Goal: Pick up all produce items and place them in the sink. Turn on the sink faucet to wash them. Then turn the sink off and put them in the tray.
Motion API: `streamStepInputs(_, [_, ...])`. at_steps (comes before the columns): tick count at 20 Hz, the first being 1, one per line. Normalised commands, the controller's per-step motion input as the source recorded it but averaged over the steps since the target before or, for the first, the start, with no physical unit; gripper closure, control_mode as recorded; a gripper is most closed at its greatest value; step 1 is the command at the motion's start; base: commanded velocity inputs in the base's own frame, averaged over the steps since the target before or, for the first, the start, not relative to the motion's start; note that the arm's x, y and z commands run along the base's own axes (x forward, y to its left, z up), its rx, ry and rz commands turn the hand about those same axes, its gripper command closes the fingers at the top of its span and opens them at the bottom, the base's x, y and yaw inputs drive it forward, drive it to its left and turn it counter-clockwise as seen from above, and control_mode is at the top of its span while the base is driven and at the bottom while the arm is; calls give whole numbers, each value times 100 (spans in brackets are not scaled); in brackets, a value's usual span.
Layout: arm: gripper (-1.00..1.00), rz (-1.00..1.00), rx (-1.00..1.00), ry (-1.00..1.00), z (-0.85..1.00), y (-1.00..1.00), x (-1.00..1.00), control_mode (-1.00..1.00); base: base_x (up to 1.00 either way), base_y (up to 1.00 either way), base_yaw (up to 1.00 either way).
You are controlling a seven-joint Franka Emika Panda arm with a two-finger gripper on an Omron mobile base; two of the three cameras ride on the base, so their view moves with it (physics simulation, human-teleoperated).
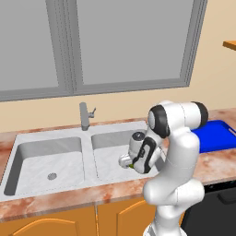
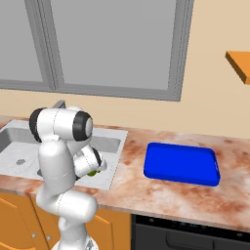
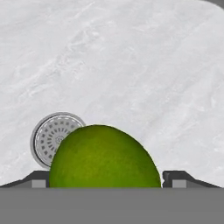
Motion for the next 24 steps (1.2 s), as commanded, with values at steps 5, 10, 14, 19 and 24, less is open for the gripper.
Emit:
streamStepInputs(5, [100,0,0,0,-13,0,0,-100,0,0,0])
streamStepInputs(10, [100,-1,0,-6,10,0,-8,-100,0,0,0])
streamStepInputs(14, [100,-7,-1,-5,47,0,-9,-100,0,0,0])
streamStepInputs(19, [100,-8,0,-3,61,-2,-5,-100,0,0,0])
streamStepInputs(24, [100,-7,0,-4,85,-2,0,-100,0,0,0])
